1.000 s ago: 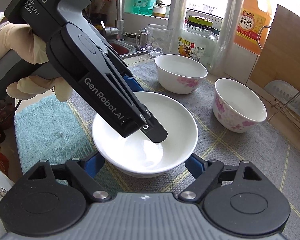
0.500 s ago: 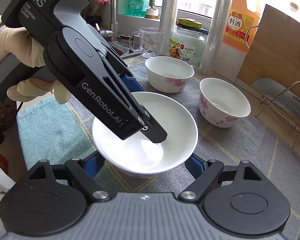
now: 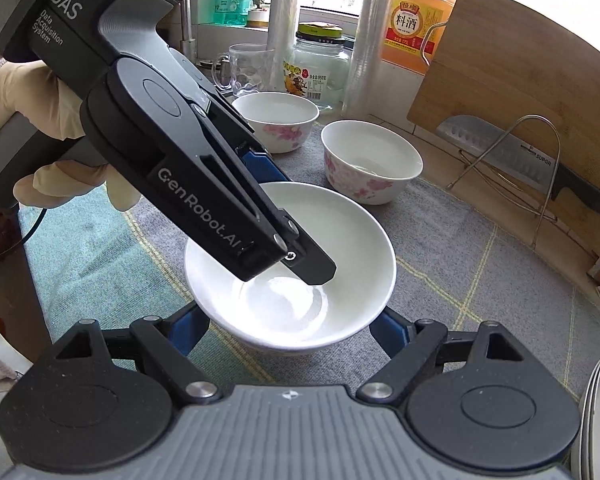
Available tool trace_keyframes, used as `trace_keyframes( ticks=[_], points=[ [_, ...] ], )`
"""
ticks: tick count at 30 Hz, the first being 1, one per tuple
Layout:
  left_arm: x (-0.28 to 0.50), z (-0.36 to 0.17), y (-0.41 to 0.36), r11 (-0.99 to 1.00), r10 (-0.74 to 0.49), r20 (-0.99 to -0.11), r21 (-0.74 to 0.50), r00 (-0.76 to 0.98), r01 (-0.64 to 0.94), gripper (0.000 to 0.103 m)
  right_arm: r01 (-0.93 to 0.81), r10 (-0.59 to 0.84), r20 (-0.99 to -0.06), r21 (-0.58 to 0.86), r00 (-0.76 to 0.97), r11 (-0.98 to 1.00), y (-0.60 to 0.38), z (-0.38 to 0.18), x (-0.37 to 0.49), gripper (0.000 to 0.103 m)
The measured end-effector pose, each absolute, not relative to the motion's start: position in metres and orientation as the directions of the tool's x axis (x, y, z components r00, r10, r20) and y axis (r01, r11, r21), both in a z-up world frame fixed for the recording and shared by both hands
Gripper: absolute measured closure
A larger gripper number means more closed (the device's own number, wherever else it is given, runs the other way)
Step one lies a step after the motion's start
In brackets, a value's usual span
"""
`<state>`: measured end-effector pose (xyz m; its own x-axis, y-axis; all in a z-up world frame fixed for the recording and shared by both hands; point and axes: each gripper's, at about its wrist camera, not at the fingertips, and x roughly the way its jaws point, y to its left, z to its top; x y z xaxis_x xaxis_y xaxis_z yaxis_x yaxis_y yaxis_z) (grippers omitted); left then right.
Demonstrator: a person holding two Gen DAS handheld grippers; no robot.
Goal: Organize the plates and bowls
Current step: 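Lift the white bowl with the left tool and carry it toward the plate stack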
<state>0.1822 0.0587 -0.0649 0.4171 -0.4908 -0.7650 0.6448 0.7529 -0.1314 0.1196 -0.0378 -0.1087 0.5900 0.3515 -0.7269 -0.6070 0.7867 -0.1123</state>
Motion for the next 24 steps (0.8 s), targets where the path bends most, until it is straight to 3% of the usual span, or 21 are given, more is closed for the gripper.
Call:
trace_keyframes(
  ticks=[24],
  points=[
    [0.198,-0.076,0.001,0.69,-0.532,-0.766,-0.145,0.361,0.709,0.047,-0.511,0.265,-0.759,-0.102,0.594,0.853,-0.093,-0.117,0.127,0.013]
  ],
)
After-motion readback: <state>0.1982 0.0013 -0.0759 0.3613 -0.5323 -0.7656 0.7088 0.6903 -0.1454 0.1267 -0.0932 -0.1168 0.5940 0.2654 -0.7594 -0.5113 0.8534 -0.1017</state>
